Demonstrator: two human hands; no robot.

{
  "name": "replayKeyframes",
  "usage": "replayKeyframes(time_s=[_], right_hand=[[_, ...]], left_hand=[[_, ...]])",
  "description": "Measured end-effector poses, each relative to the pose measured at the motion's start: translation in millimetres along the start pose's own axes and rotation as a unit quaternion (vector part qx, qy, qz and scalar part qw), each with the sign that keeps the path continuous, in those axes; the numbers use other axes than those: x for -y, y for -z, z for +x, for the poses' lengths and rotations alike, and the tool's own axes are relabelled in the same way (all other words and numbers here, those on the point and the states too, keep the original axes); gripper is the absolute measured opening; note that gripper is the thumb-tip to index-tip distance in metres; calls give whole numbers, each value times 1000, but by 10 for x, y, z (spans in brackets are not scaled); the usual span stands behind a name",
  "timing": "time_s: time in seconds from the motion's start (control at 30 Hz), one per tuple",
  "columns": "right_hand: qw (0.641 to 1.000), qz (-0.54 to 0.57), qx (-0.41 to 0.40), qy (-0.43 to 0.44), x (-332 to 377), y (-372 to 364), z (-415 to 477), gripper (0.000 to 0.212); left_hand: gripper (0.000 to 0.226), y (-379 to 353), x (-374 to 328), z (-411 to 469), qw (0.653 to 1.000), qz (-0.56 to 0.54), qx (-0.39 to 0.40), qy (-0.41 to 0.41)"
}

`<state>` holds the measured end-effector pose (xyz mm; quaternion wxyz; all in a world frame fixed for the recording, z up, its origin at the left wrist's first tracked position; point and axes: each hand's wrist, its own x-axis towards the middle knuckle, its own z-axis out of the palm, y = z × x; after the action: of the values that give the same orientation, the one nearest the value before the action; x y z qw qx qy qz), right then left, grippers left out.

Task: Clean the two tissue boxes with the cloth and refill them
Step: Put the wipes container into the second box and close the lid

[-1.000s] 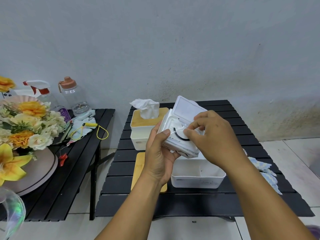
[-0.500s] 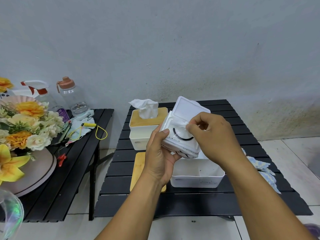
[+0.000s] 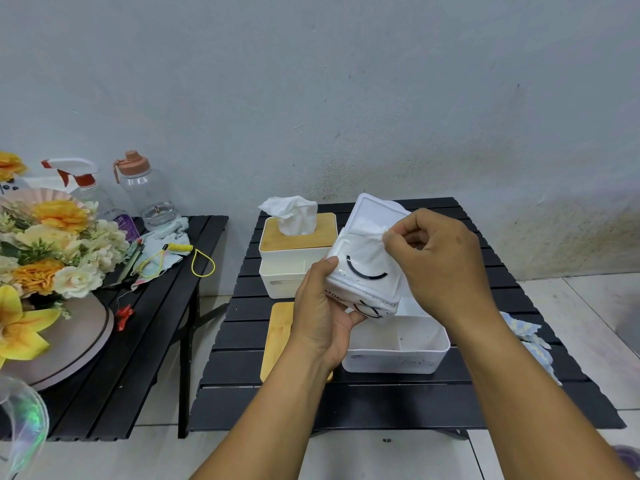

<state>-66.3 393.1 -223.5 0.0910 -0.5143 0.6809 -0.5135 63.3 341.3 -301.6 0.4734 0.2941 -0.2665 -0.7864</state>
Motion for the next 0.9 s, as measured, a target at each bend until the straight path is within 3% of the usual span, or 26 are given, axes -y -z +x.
replayKeyframes(time_s=[0.23,0.4,0.53,0.7,0.9], right_hand=[[997,28,-56,34,62,37,-9,10],[997,41,-61,16,38,80,54,10],[999,28,-7,19,16,59,38,8],[998,58,2,7,-28,134,41,4],[997,-36,68,15,-94,25,-21,7]], left_hand=[[50,-2,-46,-4,999,-14,-30,5],[47,-12,-35,-34,999,2,-42,0],[55,-26,-27,-46,999,1,-54,-6],[55,-32,-58,-47,999,0,-48,-8],[55,-60,-59,-79,999,15,-30,-13]])
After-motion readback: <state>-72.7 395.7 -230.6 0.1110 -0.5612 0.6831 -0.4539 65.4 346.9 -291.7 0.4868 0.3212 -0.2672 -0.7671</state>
